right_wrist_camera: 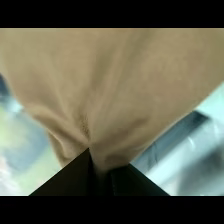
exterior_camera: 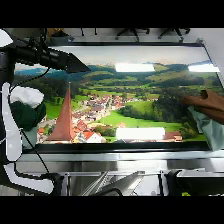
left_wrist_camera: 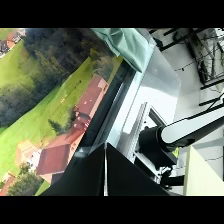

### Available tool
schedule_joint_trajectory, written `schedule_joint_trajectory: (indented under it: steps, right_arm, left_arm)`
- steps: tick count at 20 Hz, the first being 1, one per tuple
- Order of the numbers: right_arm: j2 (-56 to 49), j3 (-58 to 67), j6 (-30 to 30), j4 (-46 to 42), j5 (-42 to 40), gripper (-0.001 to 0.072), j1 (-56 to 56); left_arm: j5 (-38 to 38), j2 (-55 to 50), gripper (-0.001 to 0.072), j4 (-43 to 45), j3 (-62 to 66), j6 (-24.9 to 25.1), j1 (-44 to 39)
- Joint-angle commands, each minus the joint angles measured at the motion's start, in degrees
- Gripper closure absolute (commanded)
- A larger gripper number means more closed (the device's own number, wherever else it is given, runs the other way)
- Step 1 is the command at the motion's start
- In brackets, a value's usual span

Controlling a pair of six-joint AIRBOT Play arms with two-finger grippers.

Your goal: Fold the shirts.

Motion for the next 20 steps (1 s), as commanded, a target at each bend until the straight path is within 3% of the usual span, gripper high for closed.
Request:
schedule_joint_trajectory:
  steps: [1, 4, 5, 6, 7, 10, 11, 12, 14, 15, 16, 17, 20]
  right_arm:
    - [0.50, -10.51, -1.92, -8.68, -2.54, 0.0685, -0.11]
    - [0.44, -17.99, -5.79, -12.02, -12.50, 0.0676, -0.13]
    - [0.07, -19.52, -6.14, -11.98, -14.47, 0.0471, -0.13]
    - [-0.72, -19.74, -6.12, -11.78, -14.69, 0.0143, -0.02]
    - [-1.05, -19.37, -6.12, -10.95, -14.10, 0.0010, -0.02]
    - [-0.90, -13.88, -5.90, -3.65, -14.12, 0.0013, 0.04]
    - [-0.79, -10.36, -5.90, -0.22, -14.05, 0.0035, 0.04]
    - [-0.50, -7.15, -5.92, 2.93, -14.05, 0.0129, 0.11]
    - [0.46, -1.53, -5.88, 7.58, -14.34, 0.0164, 0.83]
    - [1.25, 0.09, -6.03, 9.97, -14.36, 0.0292, 1.33]
    - [2.45, 0.33, -8.13, 13.03, -14.49, 0.0621, 2.25]
    - [3.72, 0.11, -8.94, 14.40, -14.64, 0.0682, 3.78]
    - [8.85, -5.09, -9.42, 13.92, -18.69, 0.0685, 12.90]
  left_arm:
    - [0.04, -0.02, 0.0693, 0.00, 0.00, 0.68, -0.02]
    - [0.04, -0.02, 0.0693, 0.00, 0.00, 0.68, -0.02]
    - [0.04, -0.02, 0.0693, 0.00, 0.00, 0.66, -0.02]
    - [0.07, -0.02, 0.0692, 0.00, 0.00, 0.66, -0.02]
    - [0.13, -0.02, 0.0692, -0.02, 0.00, 0.63, -0.02]
    - [0.90, -0.02, 0.0693, -0.02, 0.00, 0.66, -0.02]
    - [1.40, -0.02, 0.0693, -0.04, 0.00, 0.66, -0.02]
    - [1.95, 0.00, 0.0693, -0.11, 0.00, 0.63, -0.02]
    - [3.02, 0.00, 0.0693, -0.57, 0.02, -1.25, 0.11]
    - [3.58, 0.09, 0.0693, -0.55, 0.02, -2.69, 0.15]
    - [3.96, 0.42, 0.0694, -0.48, 0.00, -3.04, 0.35]
    - [4.09, 0.94, 0.0694, -0.42, 0.00, -3.04, 0.39]
    - [4.26, 4.57, 0.0696, 1.55, -1.16, -3.50, -0.94]
